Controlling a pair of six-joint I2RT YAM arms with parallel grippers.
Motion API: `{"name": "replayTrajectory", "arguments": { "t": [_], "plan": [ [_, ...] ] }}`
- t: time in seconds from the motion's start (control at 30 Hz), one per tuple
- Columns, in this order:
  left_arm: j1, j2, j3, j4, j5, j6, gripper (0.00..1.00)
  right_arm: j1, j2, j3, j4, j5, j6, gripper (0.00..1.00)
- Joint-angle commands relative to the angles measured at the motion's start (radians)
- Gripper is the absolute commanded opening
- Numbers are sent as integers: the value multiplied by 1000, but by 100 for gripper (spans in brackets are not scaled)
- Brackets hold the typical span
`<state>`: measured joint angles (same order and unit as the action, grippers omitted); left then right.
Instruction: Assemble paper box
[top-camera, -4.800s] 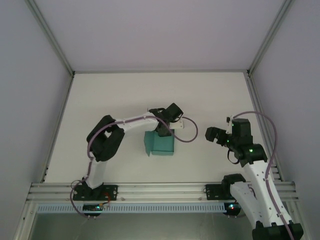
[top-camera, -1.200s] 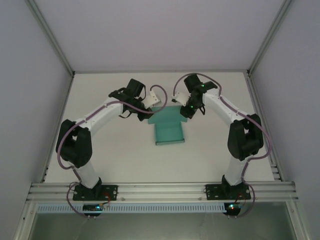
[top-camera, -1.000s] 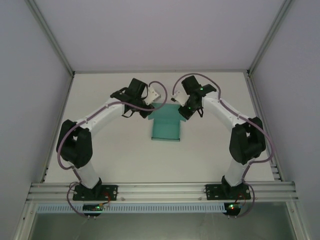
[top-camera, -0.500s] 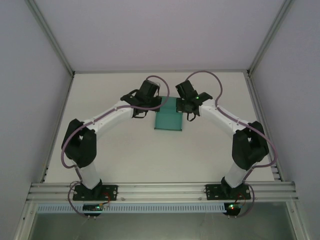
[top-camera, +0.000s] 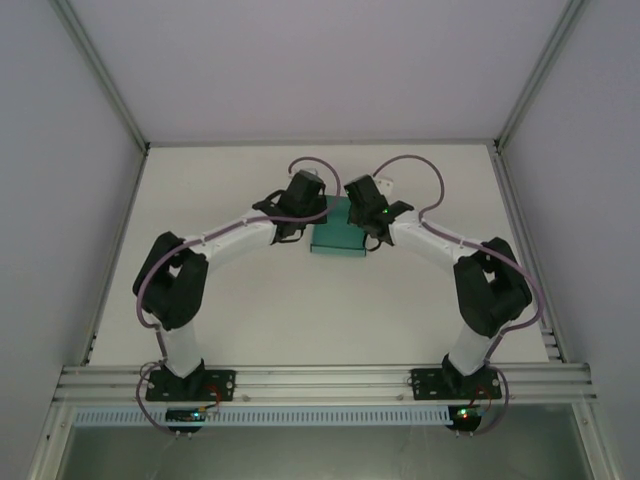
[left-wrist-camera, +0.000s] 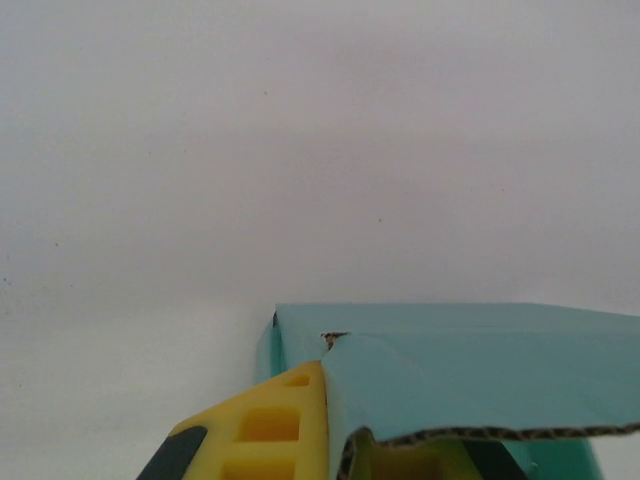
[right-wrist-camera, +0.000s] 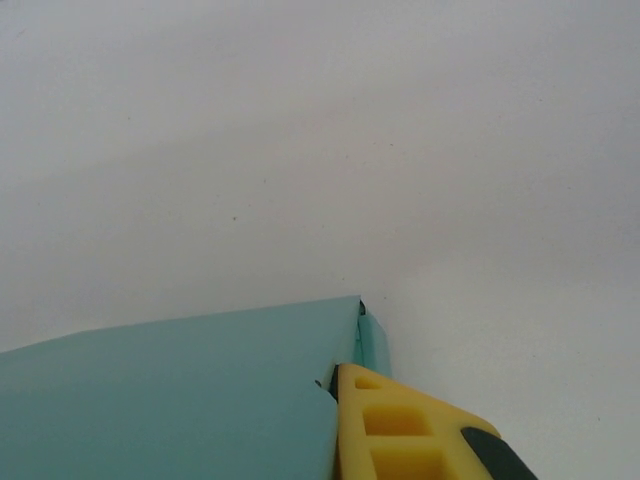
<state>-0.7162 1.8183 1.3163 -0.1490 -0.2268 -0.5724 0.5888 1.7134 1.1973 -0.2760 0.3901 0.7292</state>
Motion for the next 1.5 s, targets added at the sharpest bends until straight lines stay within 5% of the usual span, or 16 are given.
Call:
{"name": "replayTrajectory", "arguments": {
  "t": [0.0, 0.27, 0.4, 0.53, 0.8, 0.93, 1.1, 1.23, 1.47],
  "plan": [
    [-52, -19, -92, 44, 40, -26, 0, 49, -9, -76, 120, 51, 2, 10],
    [-81, -122, -300, 166, 30, -30, 1, 79, -79, -281, 258, 113, -49, 11],
    [-81, -167, -319, 132, 27, -35, 13, 107, -109, -335, 305, 138, -142, 11],
    [-81, -227, -309, 56, 13, -37, 35, 141, -132, -384, 313, 161, -205, 11],
    [-63, -345, -255, -121, 57, -56, 100, 172, -153, -456, 356, 165, -242, 12],
    [50, -334, -192, -193, 166, -115, 100, 183, -154, -483, 397, 160, -270, 13],
    [182, -220, -172, -86, 409, -115, 100, 203, -144, -508, 438, 159, -295, 15],
    [202, -113, -166, -19, 529, -103, 100, 220, -137, -523, 471, 167, -307, 16],
    [202, 16, -210, 165, 675, -98, 84, 255, -138, -538, 480, 177, -370, 23]
  ]
}}
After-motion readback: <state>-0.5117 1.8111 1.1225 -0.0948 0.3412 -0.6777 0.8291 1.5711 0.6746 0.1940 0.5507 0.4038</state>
